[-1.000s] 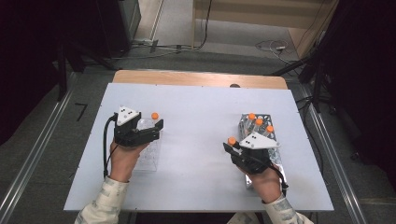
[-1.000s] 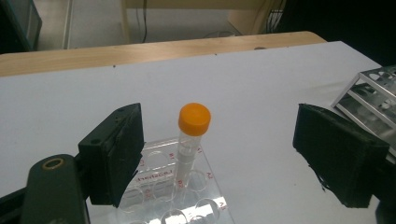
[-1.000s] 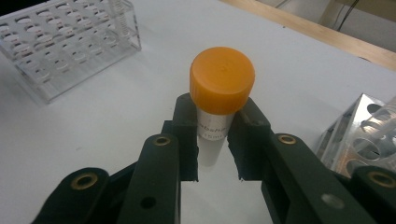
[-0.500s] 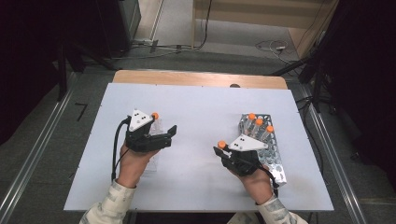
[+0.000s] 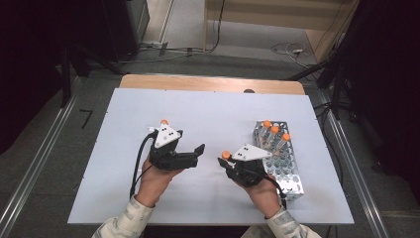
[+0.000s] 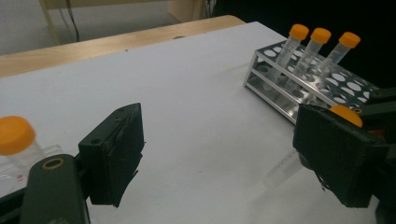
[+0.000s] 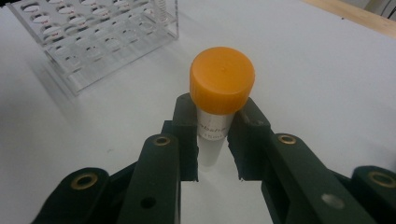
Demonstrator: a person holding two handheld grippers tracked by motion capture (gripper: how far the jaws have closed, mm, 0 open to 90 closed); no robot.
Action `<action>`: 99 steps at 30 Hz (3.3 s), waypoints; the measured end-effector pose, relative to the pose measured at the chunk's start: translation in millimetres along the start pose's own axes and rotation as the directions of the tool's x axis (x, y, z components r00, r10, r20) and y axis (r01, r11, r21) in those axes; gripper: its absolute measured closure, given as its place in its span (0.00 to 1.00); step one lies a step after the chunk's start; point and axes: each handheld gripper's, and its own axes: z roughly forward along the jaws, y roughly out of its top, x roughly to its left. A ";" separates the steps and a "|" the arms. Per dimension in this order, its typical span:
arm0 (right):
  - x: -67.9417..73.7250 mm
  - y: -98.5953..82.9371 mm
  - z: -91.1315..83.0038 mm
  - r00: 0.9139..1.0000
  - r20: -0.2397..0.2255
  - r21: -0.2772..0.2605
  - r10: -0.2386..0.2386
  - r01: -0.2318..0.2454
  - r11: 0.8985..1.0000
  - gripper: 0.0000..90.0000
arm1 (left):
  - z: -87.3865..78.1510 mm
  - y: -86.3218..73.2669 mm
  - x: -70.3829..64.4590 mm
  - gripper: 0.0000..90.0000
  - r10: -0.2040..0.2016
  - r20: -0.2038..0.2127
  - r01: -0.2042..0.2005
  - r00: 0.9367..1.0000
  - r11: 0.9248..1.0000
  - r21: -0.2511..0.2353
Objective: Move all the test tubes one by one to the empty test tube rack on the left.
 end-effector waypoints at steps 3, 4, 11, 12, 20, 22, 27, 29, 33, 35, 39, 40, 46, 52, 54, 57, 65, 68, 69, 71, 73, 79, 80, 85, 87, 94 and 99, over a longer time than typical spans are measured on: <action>1.4 0.5 1.9 1.000 -0.003 0.004 -0.002 0.002 1.000 0.79 | 2.6 -1.3 -4.4 0.20 0.000 0.029 0.000 1.000 1.000 0.009; 1.8 0.9 2.8 1.000 -0.005 0.003 -0.001 0.001 1.000 0.79 | 3.6 -1.8 -6.4 0.20 0.005 0.036 -0.005 0.999 1.000 0.011; 8.6 5.2 9.5 0.999 -0.026 0.003 -0.026 0.026 1.000 0.79 | 10.0 -5.3 -23.2 0.28 0.046 0.104 -0.049 0.994 0.999 0.024; 10.1 5.7 10.0 0.999 -0.027 0.008 -0.019 0.019 1.000 0.79 | 10.8 -5.9 -24.8 0.30 0.048 0.114 -0.051 0.992 0.998 0.023; 16.6 8.0 14.8 0.998 -0.044 0.011 -0.035 0.036 0.999 0.79 | 14.7 -9.2 -29.9 0.56 0.070 0.192 -0.077 0.979 0.997 0.025; 17.6 8.6 15.4 0.998 -0.046 0.010 -0.040 0.041 0.999 0.79 | 15.9 -10.0 -31.5 0.58 0.084 0.185 -0.091 0.979 0.995 0.028; 19.1 9.4 15.0 0.998 -0.051 0.004 -0.043 0.043 0.999 0.79 | 18.4 -12.2 -33.9 0.66 0.109 0.179 -0.117 0.978 0.992 0.035; 20.0 9.4 14.8 0.998 -0.050 0.005 -0.044 0.044 0.999 0.79 | 19.2 -12.9 -34.6 0.70 0.112 0.183 -0.121 0.977 0.992 0.038; 20.9 9.3 14.8 0.997 -0.055 0.005 -0.047 0.047 0.999 0.79 | 19.9 -13.5 -35.2 0.75 0.120 0.188 -0.129 0.975 0.991 0.040; 21.1 9.1 14.9 0.997 -0.056 0.007 -0.044 0.044 0.999 0.79 | 19.8 -13.5 -34.9 0.76 0.120 0.189 -0.130 0.975 0.991 0.042; 21.7 9.1 15.0 0.997 -0.058 0.008 -0.044 0.044 0.999 0.78 | 19.4 -13.4 -34.1 0.77 0.115 0.191 -0.126 0.975 0.991 0.044; 21.7 9.1 14.8 0.997 -0.057 0.006 -0.045 0.045 0.999 0.78 | 19.4 -13.3 -34.0 0.77 0.112 0.195 -0.123 0.974 0.991 0.047; 20.2 9.3 15.4 0.998 -0.063 0.013 -0.031 0.032 0.999 0.61 | 19.0 -12.9 -33.7 0.77 0.106 0.207 -0.119 0.972 0.992 0.050; 17.4 9.5 14.0 0.998 -0.056 0.016 0.001 -0.001 1.000 0.41 | 13.0 -8.5 -23.7 0.77 0.078 0.191 -0.087 0.978 0.996 0.035; 15.8 9.1 12.6 0.998 -0.056 0.013 0.004 -0.003 1.000 0.40 | 9.4 -6.0 -17.9 0.77 0.065 0.182 -0.071 0.981 0.997 0.028; 13.9 8.5 11.0 0.998 -0.058 0.012 0.011 -0.010 1.000 0.39 | 2.7 -1.5 -6.6 0.77 0.041 0.159 -0.043 0.986 0.999 0.013; 13.8 7.3 11.1 0.998 -0.055 0.014 0.015 -0.015 1.000 0.39 | -13.5 6.3 20.6 0.77 -0.012 0.105 0.015 0.994 1.000 -0.026; 13.7 6.8 11.7 0.998 -0.054 0.017 0.020 -0.019 1.000 0.39 | -17.3 7.7 27.1 0.77 -0.026 0.090 0.029 0.996 0.999 -0.035; 13.6 6.8 11.7 0.998 -0.055 0.019 0.020 -0.019 1.000 0.39 | -18.2 8.0 28.9 0.77 -0.029 0.082 0.033 0.996 0.999 -0.038; 13.4 6.7 11.3 0.998 -0.053 0.017 0.020 -0.019 1.000 0.39 | -19.8 8.7 32.2 0.77 -0.034 0.073 0.037 0.997 0.998 -0.041; 13.3 6.6 11.0 0.998 -0.053 0.019 0.023 -0.022 1.000 0.39 | -21.4 9.2 35.2 0.77 -0.041 0.068 0.044 0.997 0.998 -0.043; 12.9 6.1 10.9 0.998 -0.051 0.018 0.022 -0.021 1.000 0.39 | -27.9 11.9 42.2 0.77 -0.059 0.056 0.062 0.997 0.996 -0.064; 12.9 6.1 10.8 0.998 -0.051 0.018 0.022 -0.021 1.000 0.39 | -29.8 12.6 44.0 0.77 -0.059 0.048 0.062 0.997 0.996 -0.067; 14.3 5.9 10.9 0.998 -0.052 0.019 0.023 -0.022 1.000 0.39 | -31.5 13.0 48.8 0.77 -0.071 0.021 0.072 0.997 0.994 -0.080; 14.6 5.9 11.5 0.998 -0.053 0.017 0.018 -0.017 1.000 0.39 | -32.4 13.5 50.8 0.77 -0.071 0.010 0.072 0.997 0.994 -0.082; 15.2 5.9 10.9 0.998 -0.056 0.017 0.017 -0.016 1.000 0.39 | -40.8 14.7 67.4 0.77 -0.110 -0.037 0.105 0.993 0.988 -0.116; 14.9 6.0 10.5 0.998 -0.054 0.012 0.013 -0.012 1.000 0.39 | -48.3 17.5 75.5 0.77 -0.123 -0.067 0.112 0.990 0.984 -0.142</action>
